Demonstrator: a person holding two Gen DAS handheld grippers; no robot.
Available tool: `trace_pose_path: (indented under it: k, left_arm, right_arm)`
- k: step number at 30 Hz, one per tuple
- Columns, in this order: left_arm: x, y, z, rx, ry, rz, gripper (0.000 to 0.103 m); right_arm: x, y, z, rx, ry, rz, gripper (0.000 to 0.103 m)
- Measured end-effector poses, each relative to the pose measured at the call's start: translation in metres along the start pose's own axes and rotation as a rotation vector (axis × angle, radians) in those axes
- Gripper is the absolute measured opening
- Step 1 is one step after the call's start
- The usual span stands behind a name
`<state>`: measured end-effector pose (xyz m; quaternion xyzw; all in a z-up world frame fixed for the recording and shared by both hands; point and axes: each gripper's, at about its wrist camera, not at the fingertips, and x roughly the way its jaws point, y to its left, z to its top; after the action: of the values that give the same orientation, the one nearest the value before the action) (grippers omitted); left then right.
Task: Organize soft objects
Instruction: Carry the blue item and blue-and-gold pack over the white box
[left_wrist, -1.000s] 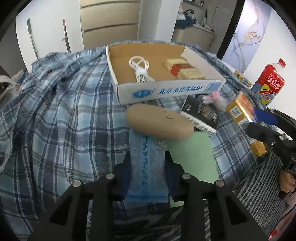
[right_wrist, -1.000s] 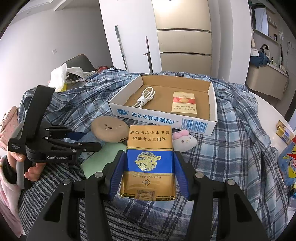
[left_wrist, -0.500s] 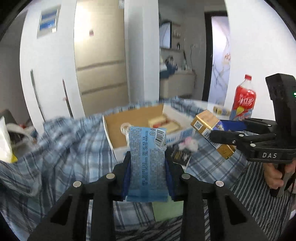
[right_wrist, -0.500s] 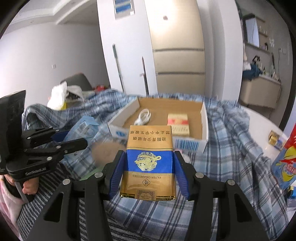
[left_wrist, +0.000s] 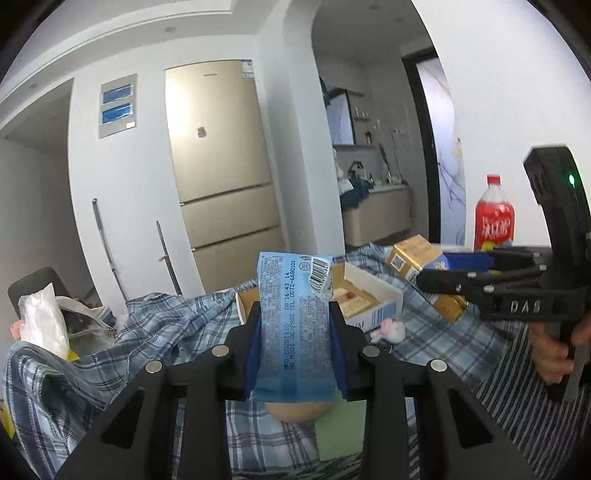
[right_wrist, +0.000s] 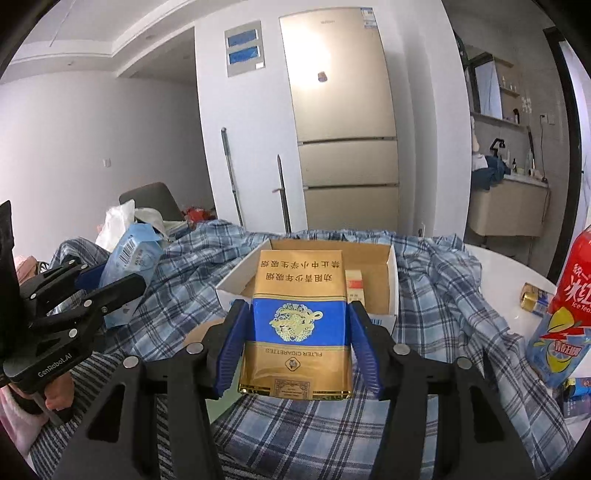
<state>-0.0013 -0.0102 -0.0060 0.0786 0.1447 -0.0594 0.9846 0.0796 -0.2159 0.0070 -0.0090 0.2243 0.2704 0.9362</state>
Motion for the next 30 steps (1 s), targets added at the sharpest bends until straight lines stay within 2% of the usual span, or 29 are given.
trace_pose_path:
  k: [4, 9, 15, 20, 24, 30]
  left_arm:
    - [-0.005, -0.005, 0.012, -0.023, -0.011, 0.011, 0.034]
    - [-0.01, -0.01, 0.036, -0.025, -0.036, 0.025, 0.034]
    - [-0.011, -0.018, 0.072, -0.025, -0.124, 0.053, 0.034]
    - [-0.001, -0.016, 0.105, -0.088, -0.172, 0.066, 0.034]
    - [0.019, -0.013, 0.132, -0.105, -0.148, 0.071, 0.034]
    - [0.067, -0.01, 0.167, -0.134, -0.045, 0.081, 0.034]
  right_arm:
    - [-0.008, 0.004, 0.006, -0.025, -0.039, -0.034, 0.054]
    - [-0.015, 0.003, 0.021, -0.016, -0.058, -0.032, 0.054]
    - [-0.03, 0.001, 0.061, -0.053, -0.136, -0.072, 0.054]
    - [-0.033, -0.004, 0.095, -0.02, -0.162, -0.116, 0.054]
    - [-0.021, -0.006, 0.115, -0.028, -0.184, -0.153, 0.054]
    - [0.008, -0.023, 0.146, 0.055, -0.138, -0.175, 0.054]
